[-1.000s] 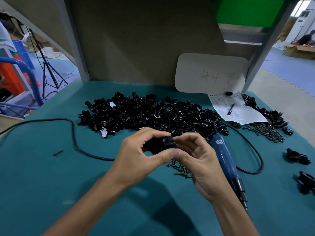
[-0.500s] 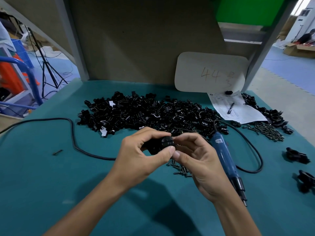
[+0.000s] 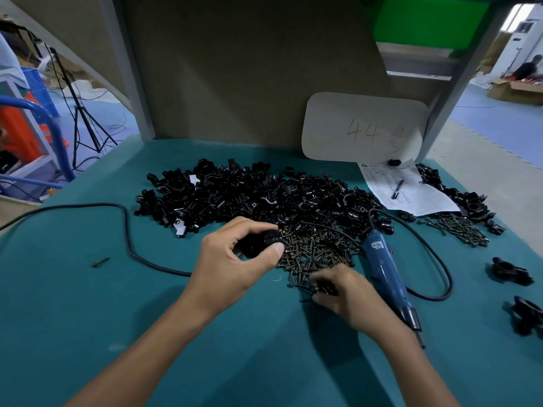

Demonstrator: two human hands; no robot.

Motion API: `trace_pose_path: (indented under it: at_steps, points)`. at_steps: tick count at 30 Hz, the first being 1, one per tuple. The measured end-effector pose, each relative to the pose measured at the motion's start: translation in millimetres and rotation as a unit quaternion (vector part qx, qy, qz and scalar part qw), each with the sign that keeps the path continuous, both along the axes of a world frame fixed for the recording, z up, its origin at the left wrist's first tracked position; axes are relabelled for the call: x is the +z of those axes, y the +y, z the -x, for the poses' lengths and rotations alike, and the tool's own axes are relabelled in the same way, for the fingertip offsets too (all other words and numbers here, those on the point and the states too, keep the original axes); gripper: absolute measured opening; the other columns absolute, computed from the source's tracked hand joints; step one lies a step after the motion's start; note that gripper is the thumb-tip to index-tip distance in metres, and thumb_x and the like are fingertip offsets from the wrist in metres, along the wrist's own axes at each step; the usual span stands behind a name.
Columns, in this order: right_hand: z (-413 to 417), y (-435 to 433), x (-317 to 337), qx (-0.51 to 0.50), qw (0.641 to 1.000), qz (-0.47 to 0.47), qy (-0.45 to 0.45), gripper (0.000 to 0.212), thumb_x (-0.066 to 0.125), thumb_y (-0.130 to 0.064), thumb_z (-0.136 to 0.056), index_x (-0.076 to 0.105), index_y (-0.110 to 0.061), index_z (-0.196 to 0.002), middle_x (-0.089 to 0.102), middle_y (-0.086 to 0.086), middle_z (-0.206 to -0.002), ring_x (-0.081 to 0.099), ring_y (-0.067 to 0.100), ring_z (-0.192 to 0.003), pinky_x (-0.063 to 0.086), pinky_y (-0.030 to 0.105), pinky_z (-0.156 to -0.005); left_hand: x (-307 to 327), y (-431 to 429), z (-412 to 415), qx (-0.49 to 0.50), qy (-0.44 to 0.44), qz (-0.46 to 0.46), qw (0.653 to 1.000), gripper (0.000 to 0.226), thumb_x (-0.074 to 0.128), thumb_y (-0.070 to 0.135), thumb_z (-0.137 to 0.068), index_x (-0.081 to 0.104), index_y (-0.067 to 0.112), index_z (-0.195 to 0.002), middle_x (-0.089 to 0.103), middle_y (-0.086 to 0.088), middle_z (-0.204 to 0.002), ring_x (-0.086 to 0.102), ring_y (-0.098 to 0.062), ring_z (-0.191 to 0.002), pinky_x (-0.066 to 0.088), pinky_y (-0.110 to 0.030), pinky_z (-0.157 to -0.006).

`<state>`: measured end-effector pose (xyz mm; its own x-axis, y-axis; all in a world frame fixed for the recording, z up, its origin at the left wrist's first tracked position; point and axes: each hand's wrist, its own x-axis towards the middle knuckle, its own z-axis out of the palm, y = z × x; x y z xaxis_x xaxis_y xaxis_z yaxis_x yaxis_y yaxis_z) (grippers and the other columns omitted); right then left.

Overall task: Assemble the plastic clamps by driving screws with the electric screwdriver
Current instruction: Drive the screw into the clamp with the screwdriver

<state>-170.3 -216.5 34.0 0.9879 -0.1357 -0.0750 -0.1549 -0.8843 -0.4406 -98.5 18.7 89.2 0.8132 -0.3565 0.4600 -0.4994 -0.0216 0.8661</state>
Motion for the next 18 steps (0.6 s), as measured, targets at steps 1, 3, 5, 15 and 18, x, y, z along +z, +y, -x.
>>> trace_pose_path:
  at_steps: [1, 3, 5, 15, 18]
  points:
    - [-1, 1, -7, -0.004, 1.0, -0.003, 0.016, 0.036, 0.071, -0.04, -0.094, 0.066, -0.034, -0.13, 0.054, -0.009, -0.117, 0.052, 0.014, -0.118, 0.041, 0.027, -0.099, -2, 0, -2, 0.006, 0.004, -0.002, 1.0, 0.02, 0.073, 0.043, -0.079, 0.075, 0.037, -0.098, 0.07, 0.005, -0.096, 0.066, -0.018, -0.085, 0.053, -0.024, -0.075]
    - [-4, 3, -16, -0.008, 1.0, 0.01, 0.006, 0.031, 0.068, -0.041, -0.096, 0.067, -0.033, -0.126, 0.049, -0.01, -0.109, 0.052, 0.016, -0.115, 0.04, 0.027, -0.093, -7, -1, -7, 0.02, 0.006, -0.012, 1.0, 0.02, 0.073, 0.044, -0.078, 0.075, 0.038, -0.097, 0.07, 0.006, -0.096, 0.067, -0.018, -0.087, 0.053, -0.024, -0.076]
    - [-7, 7, -21, 0.0, 0.999, 0.048, -0.011, 0.03, 0.065, -0.039, -0.098, 0.066, -0.032, -0.127, 0.046, -0.009, -0.105, 0.053, 0.019, -0.113, 0.042, 0.03, -0.091, -12, -3, -9, 0.031, 0.013, -0.021, 0.999, 0.021, 0.072, 0.045, -0.077, 0.075, 0.037, -0.096, 0.07, 0.009, -0.094, 0.067, -0.015, -0.085, 0.051, -0.021, -0.074]
    - [-6, 26, -35, 0.054, 0.991, 0.094, -0.081, 0.026, 0.053, -0.039, -0.104, 0.064, -0.029, -0.126, 0.053, -0.005, -0.115, 0.047, 0.02, -0.108, 0.039, 0.027, -0.092, -28, 2, -11, 0.054, 0.029, -0.072, 0.996, 0.022, 0.077, 0.036, -0.081, 0.076, 0.03, -0.102, 0.069, 0.015, -0.094, 0.065, -0.01, -0.088, 0.05, -0.019, -0.077]
    - [-7, 30, -33, 0.064, 0.988, 0.101, -0.1, 0.025, 0.048, -0.041, -0.106, 0.063, -0.027, -0.121, 0.054, -0.005, -0.109, 0.047, 0.02, -0.104, 0.039, 0.03, -0.093, -26, 1, -9, 0.048, 0.002, -0.082, 0.995, 0.023, 0.078, 0.033, -0.082, 0.076, 0.029, -0.104, 0.069, 0.016, -0.096, 0.065, -0.011, -0.091, 0.049, -0.017, -0.08]
